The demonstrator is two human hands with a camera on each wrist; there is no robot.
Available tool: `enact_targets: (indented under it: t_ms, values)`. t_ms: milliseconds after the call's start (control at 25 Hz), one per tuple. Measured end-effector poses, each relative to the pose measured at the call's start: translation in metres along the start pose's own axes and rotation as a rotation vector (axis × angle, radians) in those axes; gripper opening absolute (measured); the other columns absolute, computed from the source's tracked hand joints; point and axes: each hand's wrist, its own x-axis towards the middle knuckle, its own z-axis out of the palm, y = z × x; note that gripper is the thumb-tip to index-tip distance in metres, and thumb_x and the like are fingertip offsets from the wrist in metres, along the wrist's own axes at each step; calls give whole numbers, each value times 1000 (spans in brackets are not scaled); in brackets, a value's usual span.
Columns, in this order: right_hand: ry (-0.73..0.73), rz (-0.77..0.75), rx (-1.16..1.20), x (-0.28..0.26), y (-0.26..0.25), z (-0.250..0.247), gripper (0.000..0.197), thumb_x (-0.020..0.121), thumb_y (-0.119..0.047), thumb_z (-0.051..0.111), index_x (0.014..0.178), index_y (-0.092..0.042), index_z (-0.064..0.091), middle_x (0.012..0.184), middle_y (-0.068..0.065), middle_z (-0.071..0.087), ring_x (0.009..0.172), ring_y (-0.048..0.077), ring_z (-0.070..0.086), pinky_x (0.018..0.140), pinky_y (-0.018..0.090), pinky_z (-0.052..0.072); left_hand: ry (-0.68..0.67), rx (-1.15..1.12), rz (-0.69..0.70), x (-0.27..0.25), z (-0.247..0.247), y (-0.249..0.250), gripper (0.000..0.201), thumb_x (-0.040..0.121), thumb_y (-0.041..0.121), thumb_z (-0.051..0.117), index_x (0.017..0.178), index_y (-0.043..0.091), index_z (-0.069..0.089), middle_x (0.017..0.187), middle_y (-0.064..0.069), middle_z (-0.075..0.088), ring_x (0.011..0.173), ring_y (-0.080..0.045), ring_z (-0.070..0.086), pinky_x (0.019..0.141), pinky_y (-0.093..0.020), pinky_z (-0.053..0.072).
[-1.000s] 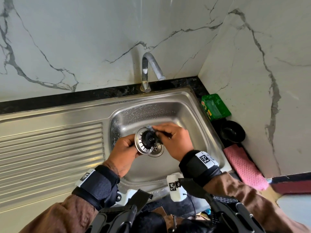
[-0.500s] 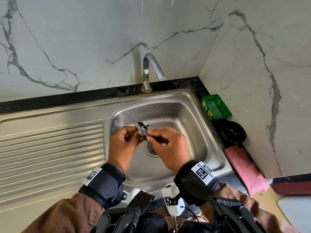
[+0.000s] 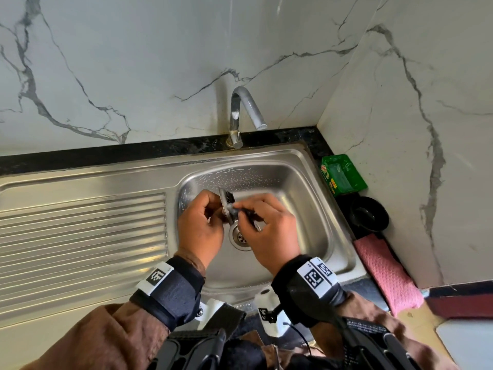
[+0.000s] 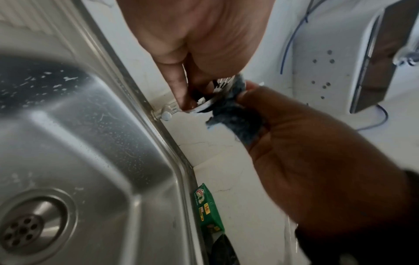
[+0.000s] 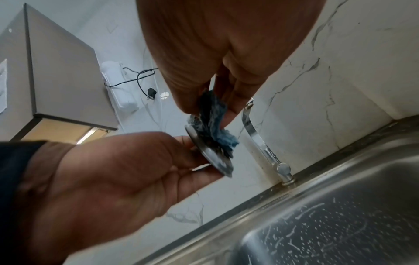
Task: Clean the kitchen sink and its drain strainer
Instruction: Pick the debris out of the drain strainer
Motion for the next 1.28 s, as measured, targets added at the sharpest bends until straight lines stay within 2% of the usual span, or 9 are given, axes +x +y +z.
enact_targets:
  t_ms: [120,280,360,560,720,920,1040,1200,1280]
  values:
    - [58,10,35,15,-9,-3,16,85,-11,74,99,-17,78,97,-7,68,85,0,65,77,10,50,-5,110,147,-5,0,7,34,79,-11,63,78,22,54,79,3,63,77,-15,63,66,-15,47]
    - [33,34,-16,-1,2,-5,13,82,-17,80,95,-17,78,93,-8,70,82,0,64,76,10,50,35,48,57,-4,-2,5,27,79,-9,64,81,17,58,80,4,67,77,-11,66,66,-18,52]
    - [14,75,-23,-7,2,-7,12,81,-20,81,93,-20,77,89,-10,70,78,0,66,73,9,50,28,62,108,-6,-4,4,30,77,-13,63,81,17,58,81,4,65,77,-12,64,67,-22,54]
    - [0,363,174,22,-4,-9,13,84,-15,77,96,-20,77,77,-7,74,67,1,68,63,21,59,-40,154,276,-8,-3,3,33,73,-18,61,84,13,59,85,3,59,79,-15,59,70,-27,54]
    - [-14,236,-23,-1,-3,-3,12,82,-21,79,94,-23,77,87,-9,71,74,5,68,71,27,59,-28,102,197,-3,-8,1,34,75,-16,61,88,15,61,87,4,63,82,-12,62,73,-20,53]
    - [78,301,66,23,2,-14,14,85,-23,76,98,-29,75,91,-9,72,80,6,69,72,33,61,-141,-22,54,-11,-8,-1,29,86,-7,62,97,19,63,93,8,69,88,-5,66,78,-20,54]
    - [-12,205,37,14,-8,-5,18,86,-23,75,103,-25,76,97,-9,69,83,7,68,73,32,60,-120,-161,-63,-7,-6,0,21,87,-2,65,98,17,64,90,5,71,80,-4,68,72,-21,55]
    - [-113,-39,-43,-14,0,-3,15,84,-15,76,99,-15,78,101,-3,64,87,4,64,76,20,56,-80,-410,-227,-11,-8,-2,22,88,-5,63,97,14,64,93,-5,73,87,-20,71,73,-33,60]
    - [-154,36,-92,-10,7,-11,13,84,-17,76,96,-17,78,99,-3,66,84,6,66,74,26,58,-64,-577,-330,-9,-12,-4,27,89,-9,59,100,15,65,97,-1,74,90,-17,71,75,-30,60]
